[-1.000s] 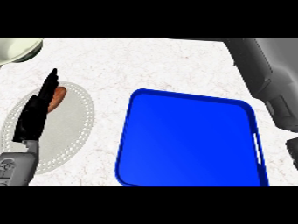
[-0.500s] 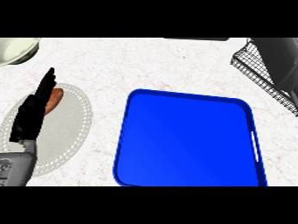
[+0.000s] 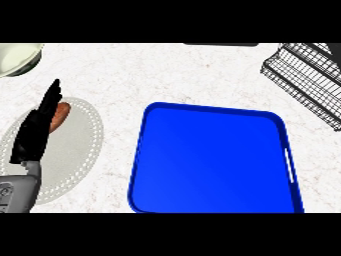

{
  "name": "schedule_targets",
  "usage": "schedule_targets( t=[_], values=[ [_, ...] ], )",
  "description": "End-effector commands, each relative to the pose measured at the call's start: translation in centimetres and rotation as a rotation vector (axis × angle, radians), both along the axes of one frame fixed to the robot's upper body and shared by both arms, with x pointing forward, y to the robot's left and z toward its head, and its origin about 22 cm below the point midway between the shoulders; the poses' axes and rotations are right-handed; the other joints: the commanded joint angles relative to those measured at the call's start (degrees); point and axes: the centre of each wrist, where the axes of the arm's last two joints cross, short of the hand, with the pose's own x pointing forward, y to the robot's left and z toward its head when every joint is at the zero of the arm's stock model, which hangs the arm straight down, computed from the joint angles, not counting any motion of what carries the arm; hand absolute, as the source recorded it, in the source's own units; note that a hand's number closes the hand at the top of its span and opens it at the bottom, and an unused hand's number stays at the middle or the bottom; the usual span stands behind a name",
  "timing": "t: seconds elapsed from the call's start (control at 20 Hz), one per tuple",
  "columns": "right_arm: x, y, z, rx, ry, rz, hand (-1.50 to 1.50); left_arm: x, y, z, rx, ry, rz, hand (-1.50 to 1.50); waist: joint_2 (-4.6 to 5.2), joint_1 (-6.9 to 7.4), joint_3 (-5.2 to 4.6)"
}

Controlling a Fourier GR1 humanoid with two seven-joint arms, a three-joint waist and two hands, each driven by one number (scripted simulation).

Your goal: Pick the squash from the tray and place it in the tiered basket

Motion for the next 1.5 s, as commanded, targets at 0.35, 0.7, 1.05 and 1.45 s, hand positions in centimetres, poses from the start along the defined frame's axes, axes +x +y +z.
schedule_targets(
  t=[0.35,0.7,1.05,1.45],
  values=[
    [-0.7,-5.2,-2.3,0.068,0.098,-0.015,1.5,-0.3,0.1,-0.1,-0.003,0.013,0.002,0.0,-0.24,-0.62,0.09],
    [-0.8,-4.9,-4.9,0.211,0.095,0.061,1.5,-0.3,0.8,-1.2,-0.019,0.013,0.021,0.0,-0.67,-1.58,0.06],
    [-1.8,-8.3,-6.9,0.484,-0.008,-0.01,-1.5,-0.1,1.7,0.1,0.004,0.004,0.029,0.0,-0.52,-1.38,0.09],
    [-2.4,-8.6,-6.1,0.411,-0.28,0.064,-1.5,-0.9,1.7,0.4,-0.014,0.002,0.029,0.0,-0.84,-1.84,0.07]
  ],
)
